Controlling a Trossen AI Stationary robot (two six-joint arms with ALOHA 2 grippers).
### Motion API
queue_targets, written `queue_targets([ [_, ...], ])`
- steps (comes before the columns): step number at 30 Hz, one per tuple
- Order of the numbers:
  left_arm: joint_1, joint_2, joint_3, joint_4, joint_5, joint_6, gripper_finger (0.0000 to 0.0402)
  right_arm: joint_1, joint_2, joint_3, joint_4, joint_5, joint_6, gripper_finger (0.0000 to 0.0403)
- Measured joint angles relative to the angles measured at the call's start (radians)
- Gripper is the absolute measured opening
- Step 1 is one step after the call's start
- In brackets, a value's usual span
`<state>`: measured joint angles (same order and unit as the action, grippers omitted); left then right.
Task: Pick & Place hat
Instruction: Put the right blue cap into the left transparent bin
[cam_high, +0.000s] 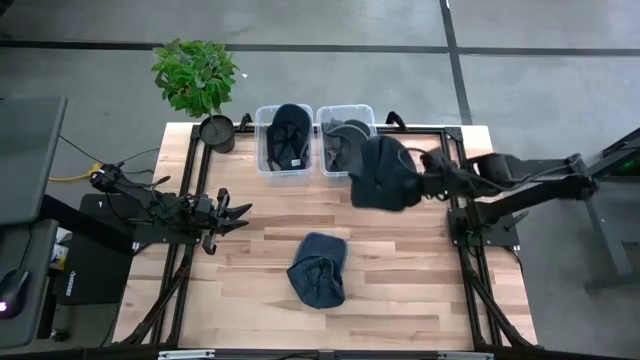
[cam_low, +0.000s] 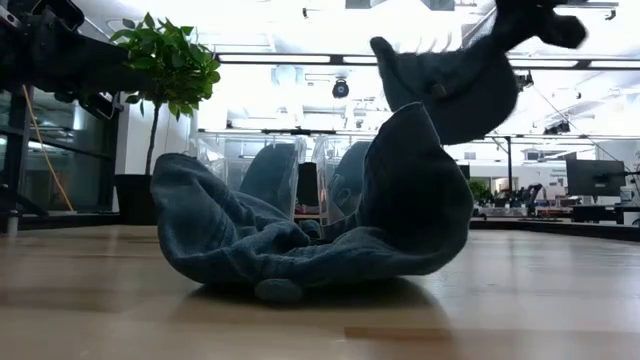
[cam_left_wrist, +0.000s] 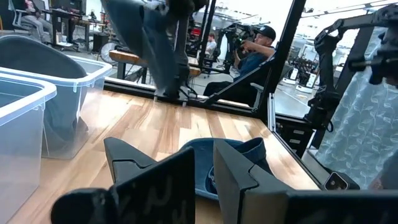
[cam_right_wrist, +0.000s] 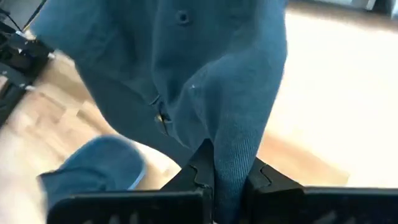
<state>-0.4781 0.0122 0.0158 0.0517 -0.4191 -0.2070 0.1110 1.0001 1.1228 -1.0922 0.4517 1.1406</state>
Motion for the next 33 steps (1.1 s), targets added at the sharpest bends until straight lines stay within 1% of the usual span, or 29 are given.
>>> queue_targets([
  [4, 0.000, 0.000, 0.000, 0.000, 0.000, 0.000, 0.0000, -0.058, 0.015, 0.035, 0.040, 0.077, -0.206, 0.0012],
  [6, 0.000, 0.000, 0.000, 0.000, 0.000, 0.000, 0.0000, -0.081, 0.015, 0.038, 0.072, 0.080, -0.281, 0.0012],
  [8, 0.000, 0.000, 0.000, 0.000, 0.000, 0.000, 0.0000, -0.101, 0.015, 0.038, 0.074, 0.052, -0.328, 0.0012],
  [10, 0.000, 0.000, 0.000, 0.000, 0.000, 0.000, 0.0000, -0.120, 0.013, 0.026, 0.074, -0.012, -0.355, 0.0012],
  [13, 0.000, 0.000, 0.000, 0.000, 0.000, 0.000, 0.0000, -0.142, 0.013, -0.022, 0.054, -0.200, -0.322, 0.0012],
  [16, 0.000, 0.000, 0.000, 0.000, 0.000, 0.000, 0.0000, -0.123, 0.011, -0.097, 0.029, -0.399, -0.287, 0.0012],
  [20, 0.000, 0.000, 0.000, 0.000, 0.000, 0.000, 0.0000, -0.091, 0.010, -0.198, 0.012, -0.571, -0.314, 0.0012],
  [23, 0.000, 0.000, 0.000, 0.000, 0.000, 0.000, 0.0000, -0.070, 0.010, -0.253, 0.021, -0.679, -0.435, 0.0012],
  [28, 0.000, 0.000, 0.000, 0.000, 0.001, 0.000, 0.0000, -0.032, 0.023, -0.315, 0.030, -0.805, -0.742, 0.0012],
  [31, 0.000, 0.000, 0.000, 0.000, 0.001, 0.000, 0.0000, -0.005, 0.065, -0.326, 0.025, -0.825, -0.911, 0.0012],
  [33, 0.000, 0.000, 0.000, 0.000, 0.000, 0.000, 0.0000, 0.004, 0.106, -0.327, 0.024, -0.809, -0.992, 0.0012],
])
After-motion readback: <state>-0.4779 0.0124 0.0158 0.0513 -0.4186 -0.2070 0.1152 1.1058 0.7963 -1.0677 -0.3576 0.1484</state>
